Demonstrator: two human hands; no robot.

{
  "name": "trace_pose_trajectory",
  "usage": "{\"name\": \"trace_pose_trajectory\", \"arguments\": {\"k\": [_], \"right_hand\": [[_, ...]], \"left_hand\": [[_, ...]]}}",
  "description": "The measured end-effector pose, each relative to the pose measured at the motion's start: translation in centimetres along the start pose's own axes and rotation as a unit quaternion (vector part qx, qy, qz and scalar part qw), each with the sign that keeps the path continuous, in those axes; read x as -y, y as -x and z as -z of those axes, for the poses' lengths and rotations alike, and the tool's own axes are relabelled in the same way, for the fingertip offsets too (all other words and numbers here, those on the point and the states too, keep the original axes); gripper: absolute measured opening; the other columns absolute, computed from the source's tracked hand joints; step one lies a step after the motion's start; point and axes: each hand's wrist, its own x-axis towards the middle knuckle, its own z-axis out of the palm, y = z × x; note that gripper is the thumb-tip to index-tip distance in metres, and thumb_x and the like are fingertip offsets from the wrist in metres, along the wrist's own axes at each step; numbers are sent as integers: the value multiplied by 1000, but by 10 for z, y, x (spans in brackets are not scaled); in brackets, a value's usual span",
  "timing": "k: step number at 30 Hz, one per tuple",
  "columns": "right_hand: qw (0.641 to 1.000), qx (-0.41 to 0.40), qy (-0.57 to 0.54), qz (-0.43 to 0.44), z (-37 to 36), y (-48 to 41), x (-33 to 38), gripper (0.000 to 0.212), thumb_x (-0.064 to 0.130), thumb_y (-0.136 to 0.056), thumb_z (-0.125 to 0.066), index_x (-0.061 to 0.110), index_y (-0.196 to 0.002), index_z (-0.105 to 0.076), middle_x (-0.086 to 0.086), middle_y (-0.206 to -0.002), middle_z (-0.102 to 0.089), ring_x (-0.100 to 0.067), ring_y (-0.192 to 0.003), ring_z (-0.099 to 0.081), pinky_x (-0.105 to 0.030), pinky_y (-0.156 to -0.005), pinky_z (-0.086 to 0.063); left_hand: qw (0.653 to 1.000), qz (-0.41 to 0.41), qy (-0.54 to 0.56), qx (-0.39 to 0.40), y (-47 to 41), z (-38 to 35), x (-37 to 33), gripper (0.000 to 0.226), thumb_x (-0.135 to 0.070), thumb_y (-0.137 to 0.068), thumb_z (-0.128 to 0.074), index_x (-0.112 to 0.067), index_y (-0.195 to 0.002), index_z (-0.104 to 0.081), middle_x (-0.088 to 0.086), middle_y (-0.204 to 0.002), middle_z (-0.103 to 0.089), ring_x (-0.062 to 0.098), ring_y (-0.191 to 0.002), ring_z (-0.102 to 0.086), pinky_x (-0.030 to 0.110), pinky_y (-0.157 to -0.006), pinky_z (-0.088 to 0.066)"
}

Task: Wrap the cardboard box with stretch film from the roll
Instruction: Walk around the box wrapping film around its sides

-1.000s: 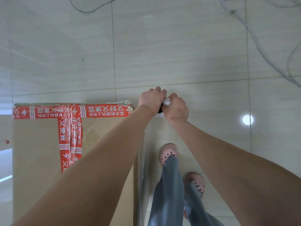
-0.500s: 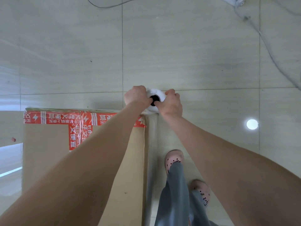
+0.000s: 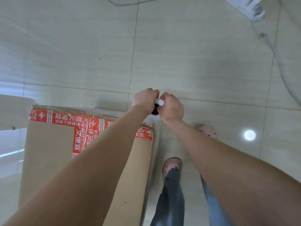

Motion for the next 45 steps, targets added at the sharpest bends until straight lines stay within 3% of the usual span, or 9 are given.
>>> {"name": "trace_pose_trajectory", "arguments": {"k": [7,13,19,23,26,29,32,40,45], "right_hand": [[995,34,6,95,-1,-23,30,27,13,-84,-50,23,-105,-63,-3,-109,-57,-27,-94,-58,-28,-66,-36],[994,87,39,50,-11,-37,56,35,17,-85,-58,21,-119,-51,-6,-121,-49,-29,-107,-55,-30,-72,-36],[984,92,99,120,-16,-40,70,27,15,-86,-53,21,-112,-54,-5,-116,-55,-29,-101,-58,-31,-71,-38],[969,100,123,190,-10,-45,75,20,20,-85,-51,19,-104,-59,-6,-106,-60,-31,-97,-58,-31,-67,-36],[963,128,110,211,-9,-50,84,24,24,-87,-51,22,-110,-57,-6,-109,-60,-30,-100,-57,-31,-68,-36],[971,143,120,150,-11,-55,92,36,26,-86,-58,16,-119,-47,-8,-120,-56,-32,-108,-57,-33,-72,-38],[968,187,125,114,-12,-61,98,40,33,-83,-64,13,-113,-48,-10,-113,-61,-32,-104,-59,-33,-73,-42],[957,173,171,161,-15,-64,108,28,24,-85,-58,13,-110,-50,-10,-110,-60,-33,-100,-59,-32,-68,-40],[952,148,183,197,-16,-75,115,17,22,-82,-57,17,-98,-55,-4,-100,-60,-29,-87,-59,-30,-63,-35]], "left_hand": [[978,152,142,-32,2,-1,27,17,-16,-81,-55,-11,-98,-54,11,-91,-61,28,-77,-55,31,-58,-38],[929,277,245,-30,9,-3,56,30,-24,-83,-61,-8,-106,-51,15,-102,-63,35,-96,-60,33,-65,-41],[964,207,148,-79,14,0,53,31,-14,-88,-54,-12,-118,-46,11,-112,-51,33,-95,-59,35,-58,-37],[964,208,149,-74,9,8,57,23,-11,-86,-53,-10,-109,-52,10,-107,-53,32,-92,-59,34,-59,-37],[937,262,216,-77,7,11,66,21,-11,-83,-53,-10,-104,-54,11,-104,-55,33,-91,-59,34,-61,-39],[901,331,265,-92,7,10,77,23,-13,-81,-57,-11,-104,-54,12,-106,-57,33,-94,-59,33,-64,-40],[872,391,283,-84,10,7,82,27,-17,-82,-60,-8,-106,-52,15,-108,-59,35,-98,-59,34,-67,-40],[939,267,205,-74,8,16,79,31,-9,-86,-53,-9,-117,-47,12,-112,-49,33,-95,-57,37,-59,-37],[950,242,177,-83,-1,21,92,27,-14,-85,-55,-9,-110,-50,10,-105,-52,32,-91,-58,35,-57,-36]]}}
